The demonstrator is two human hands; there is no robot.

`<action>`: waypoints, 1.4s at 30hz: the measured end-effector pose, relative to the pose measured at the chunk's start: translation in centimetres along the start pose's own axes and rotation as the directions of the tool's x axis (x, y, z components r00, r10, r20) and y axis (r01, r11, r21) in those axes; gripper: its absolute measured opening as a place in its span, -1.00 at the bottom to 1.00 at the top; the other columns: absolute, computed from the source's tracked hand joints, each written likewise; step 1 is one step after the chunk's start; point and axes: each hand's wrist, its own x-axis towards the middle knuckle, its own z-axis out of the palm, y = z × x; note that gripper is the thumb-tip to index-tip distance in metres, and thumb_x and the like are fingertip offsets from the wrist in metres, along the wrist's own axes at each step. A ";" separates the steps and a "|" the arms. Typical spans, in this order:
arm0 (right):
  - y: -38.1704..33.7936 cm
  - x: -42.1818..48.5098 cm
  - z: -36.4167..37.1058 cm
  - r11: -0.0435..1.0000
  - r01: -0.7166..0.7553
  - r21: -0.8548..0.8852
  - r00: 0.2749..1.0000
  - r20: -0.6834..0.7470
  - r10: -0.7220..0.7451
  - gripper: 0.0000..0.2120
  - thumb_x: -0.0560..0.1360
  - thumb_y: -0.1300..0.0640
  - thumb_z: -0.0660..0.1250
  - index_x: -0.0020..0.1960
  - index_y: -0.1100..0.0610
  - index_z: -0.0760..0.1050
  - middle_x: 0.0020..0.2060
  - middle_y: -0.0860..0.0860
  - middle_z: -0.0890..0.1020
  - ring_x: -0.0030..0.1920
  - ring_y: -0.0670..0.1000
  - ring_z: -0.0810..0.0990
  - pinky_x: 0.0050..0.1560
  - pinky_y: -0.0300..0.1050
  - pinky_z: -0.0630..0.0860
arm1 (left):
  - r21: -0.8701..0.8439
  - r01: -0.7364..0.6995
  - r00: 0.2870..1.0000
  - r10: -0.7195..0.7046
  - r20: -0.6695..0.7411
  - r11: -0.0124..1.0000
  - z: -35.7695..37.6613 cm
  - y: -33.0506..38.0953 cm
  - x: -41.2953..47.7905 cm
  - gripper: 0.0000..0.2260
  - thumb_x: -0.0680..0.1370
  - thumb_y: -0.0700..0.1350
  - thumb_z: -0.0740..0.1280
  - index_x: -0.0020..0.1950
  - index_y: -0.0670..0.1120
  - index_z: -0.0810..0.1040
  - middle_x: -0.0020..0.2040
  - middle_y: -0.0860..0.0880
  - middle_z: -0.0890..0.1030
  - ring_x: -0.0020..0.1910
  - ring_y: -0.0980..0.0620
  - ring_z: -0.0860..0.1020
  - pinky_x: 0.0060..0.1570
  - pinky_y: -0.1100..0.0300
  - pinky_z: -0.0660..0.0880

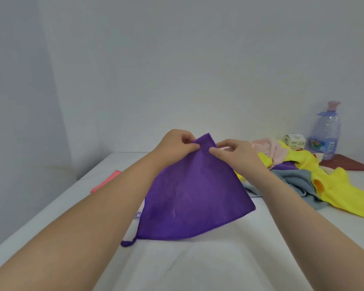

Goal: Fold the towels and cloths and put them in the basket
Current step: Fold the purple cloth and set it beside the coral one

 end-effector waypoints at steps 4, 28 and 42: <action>1.2 -0.5 -1.8 0.958 -0.124 -0.258 0.978 0.132 0.162 -0.89 0.41 0.03 0.48 -0.15 0.06 0.63 -0.31 -0.06 0.67 -0.36 -0.16 0.62 -0.36 -0.32 0.52 | 0.045 -0.006 0.985 0.013 -0.172 0.999 -1.0 0.2 -0.4 -0.89 0.51 -0.11 0.35 -0.18 -0.12 0.61 -0.20 -0.06 0.63 -0.20 0.03 0.54 -0.11 0.14 0.47; -3.1 0.4 -3.6 0.650 -0.196 0.734 0.977 0.091 0.191 -0.84 0.55 0.12 0.27 -0.09 0.19 0.56 -0.36 0.04 0.67 -0.36 -0.02 0.63 -0.33 -0.23 0.58 | -0.682 0.160 0.915 -0.366 -0.168 0.713 -4.9 3.6 -2.4 -0.85 0.51 -0.23 0.31 -0.25 -0.10 0.45 -0.36 -0.03 0.45 -0.42 0.05 0.39 -0.46 0.34 0.35; 8.7 -0.6 2.1 0.855 -0.461 0.238 0.886 0.062 0.460 -0.91 0.59 0.25 0.20 0.09 0.20 0.34 -0.53 0.05 0.56 -0.61 -0.09 0.50 -0.59 -0.31 0.43 | -0.416 0.552 0.799 -0.601 0.015 0.723 1.3 -8.9 -3.9 -0.87 0.57 -0.28 0.21 -0.16 -0.17 0.47 -0.34 -0.12 0.61 -0.54 0.12 0.58 -0.55 0.36 0.46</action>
